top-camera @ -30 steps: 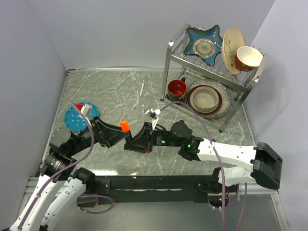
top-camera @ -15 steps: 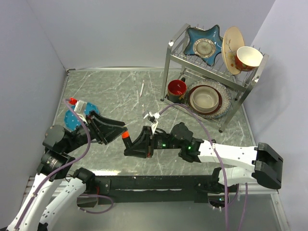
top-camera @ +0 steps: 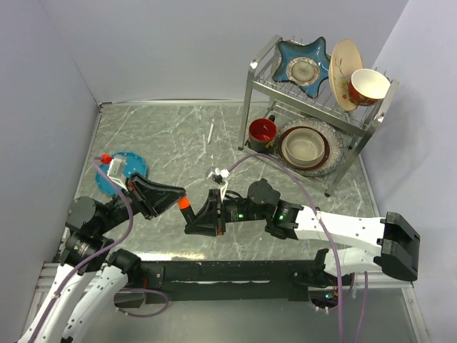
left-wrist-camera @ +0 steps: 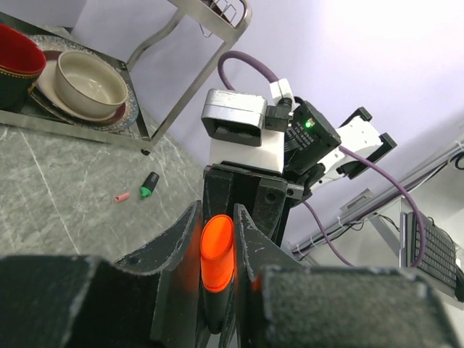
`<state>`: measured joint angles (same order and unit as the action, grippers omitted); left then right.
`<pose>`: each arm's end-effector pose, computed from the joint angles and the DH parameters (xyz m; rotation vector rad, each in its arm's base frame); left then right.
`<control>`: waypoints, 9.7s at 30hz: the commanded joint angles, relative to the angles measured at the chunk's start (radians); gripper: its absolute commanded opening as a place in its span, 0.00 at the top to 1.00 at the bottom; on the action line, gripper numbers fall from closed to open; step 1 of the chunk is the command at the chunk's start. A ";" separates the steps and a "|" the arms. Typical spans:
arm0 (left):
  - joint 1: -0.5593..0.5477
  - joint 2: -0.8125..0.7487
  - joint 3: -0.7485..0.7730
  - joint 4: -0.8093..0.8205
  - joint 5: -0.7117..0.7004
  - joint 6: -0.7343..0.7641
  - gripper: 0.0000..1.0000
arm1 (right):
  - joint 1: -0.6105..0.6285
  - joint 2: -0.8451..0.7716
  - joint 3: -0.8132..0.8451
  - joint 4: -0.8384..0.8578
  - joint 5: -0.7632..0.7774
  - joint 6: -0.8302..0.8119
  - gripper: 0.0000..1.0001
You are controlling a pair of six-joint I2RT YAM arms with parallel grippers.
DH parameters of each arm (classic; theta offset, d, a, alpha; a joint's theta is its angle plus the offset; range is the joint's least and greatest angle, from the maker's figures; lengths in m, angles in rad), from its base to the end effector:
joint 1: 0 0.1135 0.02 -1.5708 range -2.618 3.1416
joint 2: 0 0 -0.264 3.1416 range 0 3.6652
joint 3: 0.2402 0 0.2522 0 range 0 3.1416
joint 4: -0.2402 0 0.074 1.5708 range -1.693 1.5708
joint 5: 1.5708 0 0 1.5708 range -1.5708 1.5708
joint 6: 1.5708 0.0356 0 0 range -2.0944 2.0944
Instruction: Insert the pens into the pen caps
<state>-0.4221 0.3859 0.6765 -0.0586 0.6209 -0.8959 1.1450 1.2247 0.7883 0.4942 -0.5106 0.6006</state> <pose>0.0765 -0.0570 0.3642 0.2304 1.5423 -1.4849 0.1009 0.2646 0.3188 -0.9345 1.5519 1.7102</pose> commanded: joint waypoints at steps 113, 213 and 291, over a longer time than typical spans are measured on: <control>-0.018 1.044 0.342 -0.306 -0.680 0.287 0.36 | -0.419 -0.636 -0.156 -0.517 0.288 -0.159 0.10; -0.041 1.426 0.526 -0.256 -0.484 0.380 0.99 | -0.418 -0.530 -0.083 -0.594 0.472 -0.194 0.26; -0.095 0.978 0.531 -0.541 0.077 0.221 0.99 | -0.229 0.206 -0.328 0.627 0.343 -1.515 0.91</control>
<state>-0.5007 1.4055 1.1835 -0.6174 0.6308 -0.6685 0.9020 1.4139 0.4507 0.9684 -0.1799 -0.9508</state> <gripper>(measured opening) 0.112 0.202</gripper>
